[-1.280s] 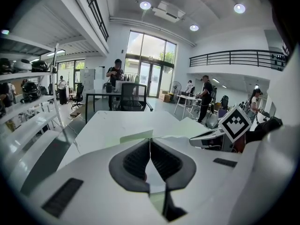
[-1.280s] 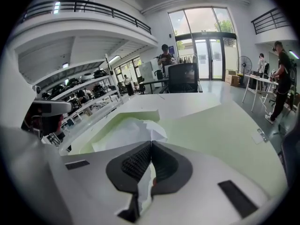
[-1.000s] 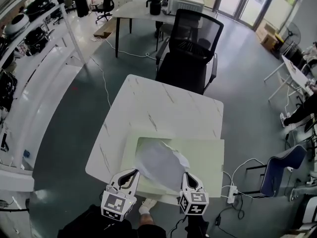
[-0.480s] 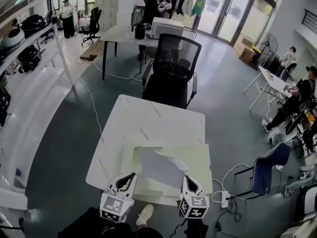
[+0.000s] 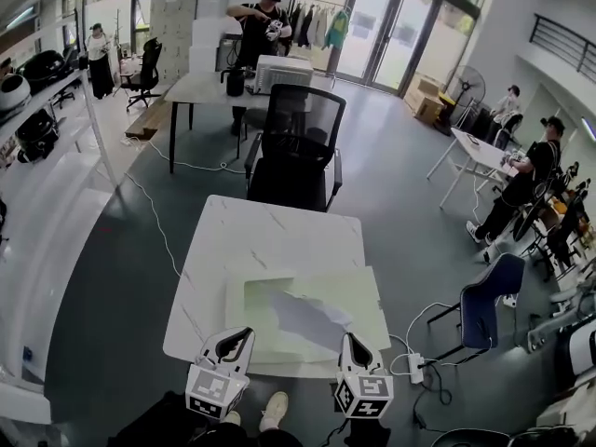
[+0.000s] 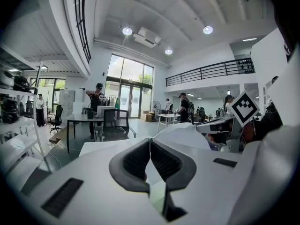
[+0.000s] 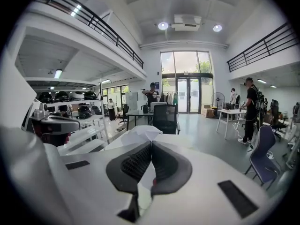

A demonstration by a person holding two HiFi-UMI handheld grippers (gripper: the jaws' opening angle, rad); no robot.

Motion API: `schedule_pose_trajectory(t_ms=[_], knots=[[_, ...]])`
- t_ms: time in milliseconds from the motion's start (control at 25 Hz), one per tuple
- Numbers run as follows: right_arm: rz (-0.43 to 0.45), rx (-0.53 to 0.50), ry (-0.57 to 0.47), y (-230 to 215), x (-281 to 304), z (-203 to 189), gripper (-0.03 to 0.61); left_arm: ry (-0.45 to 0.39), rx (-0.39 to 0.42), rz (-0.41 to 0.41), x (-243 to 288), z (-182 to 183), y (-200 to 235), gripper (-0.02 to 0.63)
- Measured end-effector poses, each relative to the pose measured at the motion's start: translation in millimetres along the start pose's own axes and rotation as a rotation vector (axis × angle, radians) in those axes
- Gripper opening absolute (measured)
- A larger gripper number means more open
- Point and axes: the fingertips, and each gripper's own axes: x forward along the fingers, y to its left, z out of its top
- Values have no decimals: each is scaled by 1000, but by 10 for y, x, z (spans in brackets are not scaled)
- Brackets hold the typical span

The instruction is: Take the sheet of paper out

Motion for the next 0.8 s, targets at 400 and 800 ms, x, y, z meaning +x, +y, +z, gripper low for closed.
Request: schedule_pose_trajectory(t_ms=[400, 800], knots=[[-85, 13, -73, 289, -808, -18, 17, -39, 53, -98, -472, 78, -269, 25], [-135, 37, -105, 538, -1381, -207, 17, -36, 88, -160, -889, -41, -475, 25]])
